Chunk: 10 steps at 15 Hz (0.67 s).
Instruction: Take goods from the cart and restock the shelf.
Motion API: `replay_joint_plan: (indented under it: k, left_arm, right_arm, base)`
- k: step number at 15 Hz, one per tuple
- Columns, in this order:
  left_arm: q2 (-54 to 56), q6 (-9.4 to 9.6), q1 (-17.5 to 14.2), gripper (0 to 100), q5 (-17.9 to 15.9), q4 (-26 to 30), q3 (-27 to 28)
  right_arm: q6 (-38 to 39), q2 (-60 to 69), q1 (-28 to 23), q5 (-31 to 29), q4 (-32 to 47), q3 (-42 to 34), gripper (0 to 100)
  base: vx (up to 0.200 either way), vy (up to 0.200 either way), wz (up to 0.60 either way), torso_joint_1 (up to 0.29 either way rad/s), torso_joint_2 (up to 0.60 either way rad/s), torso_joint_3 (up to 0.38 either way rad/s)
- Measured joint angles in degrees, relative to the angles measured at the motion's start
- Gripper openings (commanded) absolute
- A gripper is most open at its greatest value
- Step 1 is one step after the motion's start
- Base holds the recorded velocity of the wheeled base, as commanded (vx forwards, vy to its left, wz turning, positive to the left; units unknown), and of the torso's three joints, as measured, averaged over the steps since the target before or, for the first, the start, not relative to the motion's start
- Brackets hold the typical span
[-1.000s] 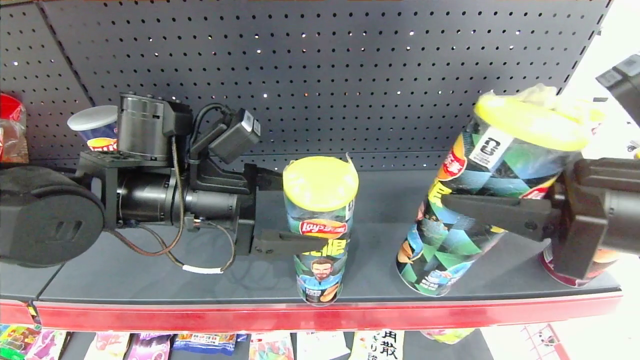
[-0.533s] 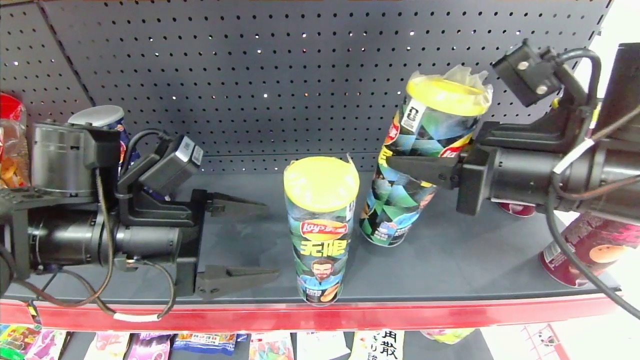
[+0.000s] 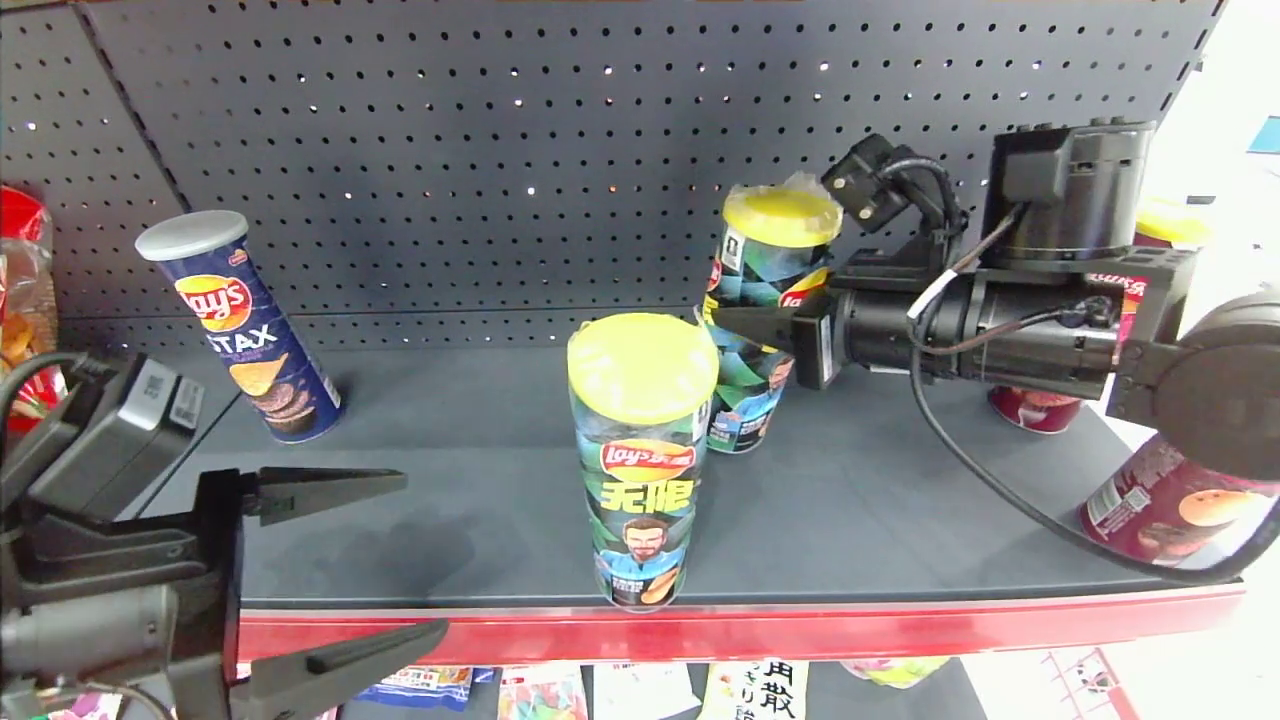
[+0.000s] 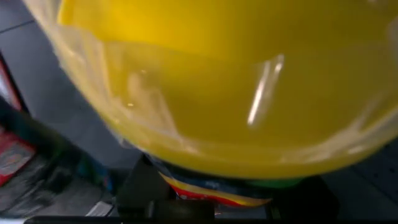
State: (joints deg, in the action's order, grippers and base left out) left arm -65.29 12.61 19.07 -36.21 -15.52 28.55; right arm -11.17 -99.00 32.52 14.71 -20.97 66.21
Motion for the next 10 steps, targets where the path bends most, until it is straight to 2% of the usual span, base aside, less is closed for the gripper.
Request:
replay_joint_plan:
  k: [1,2,6,9,10]
  left_arm:
    - [2.07,-0.73,-0.05,100,2.18,0.04,-1.57]
    - [4.13,-1.8,-0.05,100,2.93,0.04,-3.0]
    - [7.96,-3.61,0.02,100,3.15,-0.11,-4.85]
    - [8.79,-6.49,0.17,100,2.22,-0.11,-5.21]
    - [8.92,-6.67,0.17,100,2.19,-0.18,-5.23]
  right_arm:
    - [-0.11,-1.11,-0.04,0.0,-0.02,0.94,0]
    - [-0.16,-2.32,-0.04,-0.05,-0.02,1.87,0]
    - [-0.21,-5.61,0.66,0.04,-0.02,4.83,0]
    - [-0.32,-7.39,0.88,-0.05,-0.33,5.97,0]
    - [-0.32,-7.75,0.9,-0.02,-0.29,6.14,0]
  base:
    - [0.0,0.0,0.0,0.0,0.0,0.0]
    - [0.0,0.0,0.0,0.0,0.0,0.0]
    - [0.0,0.0,0.0,0.0,0.0,0.0]
    - [0.0,0.0,0.0,0.0,0.0,0.0]
    - [0.0,0.0,0.0,0.0,0.0,0.0]
